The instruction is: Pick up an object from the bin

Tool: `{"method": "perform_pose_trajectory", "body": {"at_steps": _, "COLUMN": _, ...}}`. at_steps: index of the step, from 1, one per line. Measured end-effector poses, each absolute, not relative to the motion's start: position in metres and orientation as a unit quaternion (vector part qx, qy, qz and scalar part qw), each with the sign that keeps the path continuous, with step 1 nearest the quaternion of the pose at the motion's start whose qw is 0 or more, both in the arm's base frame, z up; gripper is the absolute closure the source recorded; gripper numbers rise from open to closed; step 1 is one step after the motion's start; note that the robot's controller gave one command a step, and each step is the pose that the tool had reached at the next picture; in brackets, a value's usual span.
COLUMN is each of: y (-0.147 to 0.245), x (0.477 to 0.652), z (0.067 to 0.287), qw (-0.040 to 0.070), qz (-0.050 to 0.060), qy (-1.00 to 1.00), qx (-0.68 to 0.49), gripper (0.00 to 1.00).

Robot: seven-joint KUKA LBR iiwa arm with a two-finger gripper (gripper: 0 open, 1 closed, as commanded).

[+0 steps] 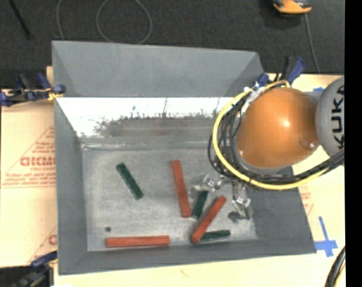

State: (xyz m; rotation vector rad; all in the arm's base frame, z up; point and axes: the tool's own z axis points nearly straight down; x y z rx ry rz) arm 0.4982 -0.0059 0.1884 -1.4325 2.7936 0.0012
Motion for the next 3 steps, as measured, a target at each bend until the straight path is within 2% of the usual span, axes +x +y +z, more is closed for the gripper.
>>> {"method": "perform_pose_trajectory", "body": {"at_steps": 1, "y": -0.034, "x": 0.488, "z": 0.070, "qw": 0.004, "qz": 0.000, "qy": 0.924, "qx": -0.382, "gripper": 0.00}}
{"method": "perform_pose_trajectory", "body": {"at_steps": 2, "y": -0.032, "x": 0.492, "z": 0.077, "qw": 0.009, "qz": -0.001, "qy": 0.923, "qx": -0.384, "gripper": 1.00}}
{"method": "perform_pose_trajectory", "body": {"at_steps": 3, "y": -0.045, "x": 0.506, "z": 0.243, "qw": 0.005, "qz": -0.003, "qy": 0.922, "qx": -0.387, "gripper": 1.00}}
